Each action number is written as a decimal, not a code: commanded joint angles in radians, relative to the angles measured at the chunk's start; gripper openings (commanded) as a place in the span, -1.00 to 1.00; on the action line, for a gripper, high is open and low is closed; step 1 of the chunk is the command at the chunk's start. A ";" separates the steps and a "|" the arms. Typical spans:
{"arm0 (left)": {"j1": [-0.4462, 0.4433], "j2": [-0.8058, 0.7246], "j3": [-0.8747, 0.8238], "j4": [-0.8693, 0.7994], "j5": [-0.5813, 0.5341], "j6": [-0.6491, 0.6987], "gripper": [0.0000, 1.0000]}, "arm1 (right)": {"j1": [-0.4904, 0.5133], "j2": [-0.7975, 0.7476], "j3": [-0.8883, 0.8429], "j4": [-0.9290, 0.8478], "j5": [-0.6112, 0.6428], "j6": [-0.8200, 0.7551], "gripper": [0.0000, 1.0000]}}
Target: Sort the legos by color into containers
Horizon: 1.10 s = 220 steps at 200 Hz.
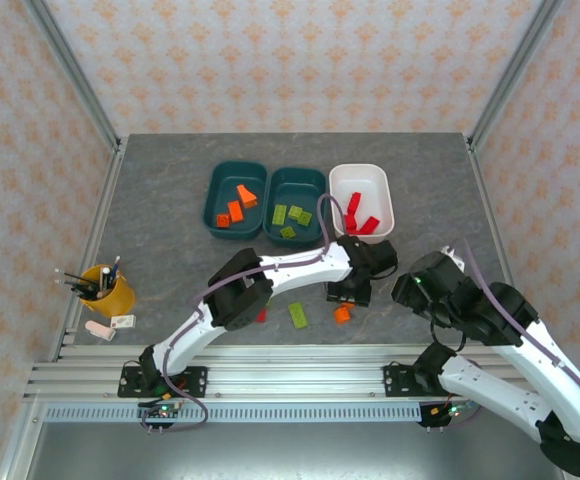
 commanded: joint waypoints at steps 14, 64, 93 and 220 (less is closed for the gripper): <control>-0.004 0.012 0.016 -0.044 -0.027 -0.007 -0.35 | 0.005 -0.008 -0.006 -0.009 0.034 0.006 0.23; 0.047 -0.119 0.036 -0.084 -0.147 0.020 -0.50 | 0.005 0.004 0.004 0.061 0.006 -0.052 0.21; 0.176 -0.269 -0.009 -0.096 -0.179 0.041 -0.49 | 0.005 0.071 0.028 0.196 -0.048 -0.130 0.20; 0.825 -0.085 0.250 -0.042 -0.150 0.233 -0.49 | 0.116 0.912 0.494 0.730 -0.309 -0.372 0.21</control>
